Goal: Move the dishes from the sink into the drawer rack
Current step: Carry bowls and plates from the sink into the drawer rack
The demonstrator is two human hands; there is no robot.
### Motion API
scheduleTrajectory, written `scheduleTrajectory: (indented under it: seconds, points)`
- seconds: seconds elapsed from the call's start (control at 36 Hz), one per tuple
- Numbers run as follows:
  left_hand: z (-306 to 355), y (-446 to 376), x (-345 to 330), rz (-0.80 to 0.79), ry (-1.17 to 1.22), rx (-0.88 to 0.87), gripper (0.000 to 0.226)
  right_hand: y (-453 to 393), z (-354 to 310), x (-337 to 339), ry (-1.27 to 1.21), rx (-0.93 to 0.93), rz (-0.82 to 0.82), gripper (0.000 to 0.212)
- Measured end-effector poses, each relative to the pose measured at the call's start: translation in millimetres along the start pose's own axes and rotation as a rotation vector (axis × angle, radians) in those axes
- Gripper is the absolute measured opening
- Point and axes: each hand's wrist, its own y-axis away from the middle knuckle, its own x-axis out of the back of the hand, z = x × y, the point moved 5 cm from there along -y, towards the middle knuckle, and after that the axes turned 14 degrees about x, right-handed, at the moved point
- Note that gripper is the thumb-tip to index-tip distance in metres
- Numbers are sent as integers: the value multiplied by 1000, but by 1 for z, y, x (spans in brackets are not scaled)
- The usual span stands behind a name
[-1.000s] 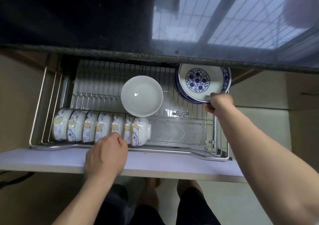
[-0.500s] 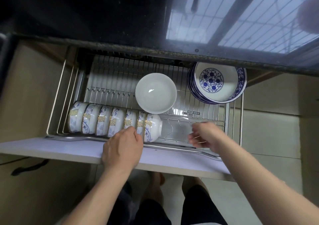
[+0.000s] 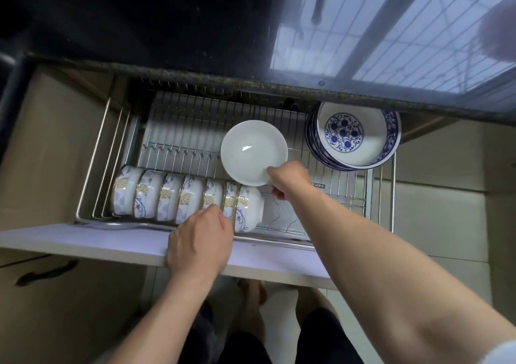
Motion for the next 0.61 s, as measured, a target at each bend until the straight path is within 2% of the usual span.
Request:
scheduleTrajectory:
  seconds: [0.06,0.17,0.31,0.42,0.5,0.61]
  points:
    - [1,0,0,9,7,-2,34,-3,3,-3,-42,-38,-16,6]
    - [3,2,2,30,16,-9,33,-12,4,-5,-133,-75,-42,21]
    - [0,2,4,32,9,15,33,-2,-7,7,-238,-21,-70,21]
    - [1,2,3,35,20,5,31,30,-12,39,-290,45,-100,15]
    - [2,2,4,22,8,1,31,68,-1,73,-371,0,-133,17]
    - [3,2,3,2,-4,-18,34,101,27,132,-413,-93,-50,20]
